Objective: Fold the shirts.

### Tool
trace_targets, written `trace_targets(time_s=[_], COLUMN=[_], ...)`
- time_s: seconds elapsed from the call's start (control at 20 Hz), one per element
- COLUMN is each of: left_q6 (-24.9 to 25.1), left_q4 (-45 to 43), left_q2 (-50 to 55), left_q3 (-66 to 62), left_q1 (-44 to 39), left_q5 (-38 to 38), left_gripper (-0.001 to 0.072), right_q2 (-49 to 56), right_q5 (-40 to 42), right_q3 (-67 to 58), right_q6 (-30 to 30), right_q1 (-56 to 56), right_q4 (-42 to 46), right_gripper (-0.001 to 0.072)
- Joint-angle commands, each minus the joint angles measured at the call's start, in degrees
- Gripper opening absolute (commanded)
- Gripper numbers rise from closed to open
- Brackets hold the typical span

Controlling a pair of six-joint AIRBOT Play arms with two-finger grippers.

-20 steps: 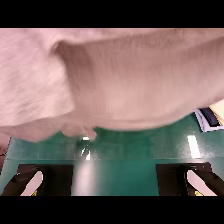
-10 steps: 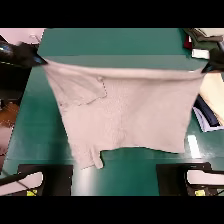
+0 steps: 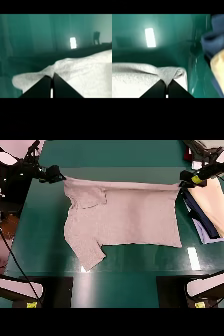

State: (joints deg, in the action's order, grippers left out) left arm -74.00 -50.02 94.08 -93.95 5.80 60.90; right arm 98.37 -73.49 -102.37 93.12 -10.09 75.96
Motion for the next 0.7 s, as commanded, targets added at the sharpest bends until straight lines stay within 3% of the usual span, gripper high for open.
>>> trace_targets(time_s=[0.0, 0.1, 0.3, 0.45, 0.65], left_q6=[2.5, 2.5, 2.4, 2.5, 2.5], left_q4=[0.1, -0.6, -7.1, -11.0, -12.0], left_q2=[0.8, 0.8, 0.8, 0.8, 0.8], left_q3=[0.0, 0.0, 0.0, 0.7, 5.7], left_q1=[0.0, 0.0, 0.0, 0.0, 0.0], left_q5=[-10.0, -9.8, 1.8, 11.0, 13.0], left_gripper=[0.002, 0.0021, 0.002, 0.0021, 0.0021], right_q2=[0.8, 0.8, 0.8, 0.8, 0.7], right_q5=[12.2, 12.9, 7.5, 0.3, -4.1], right_q3=[0.2, 0.2, 0.2, 0.2, 1.5], right_q6=[0.0, 0.0, -0.6, 0.0, 0.1], right_q1=[1.7, 2.8, 4.4, 6.7, 7.6], right_q4=[0.2, 0.7, 1.8, 11.5, 14.6], right_gripper=[0.0011, 0.0011, 0.0011, 0.0011, 0.001])
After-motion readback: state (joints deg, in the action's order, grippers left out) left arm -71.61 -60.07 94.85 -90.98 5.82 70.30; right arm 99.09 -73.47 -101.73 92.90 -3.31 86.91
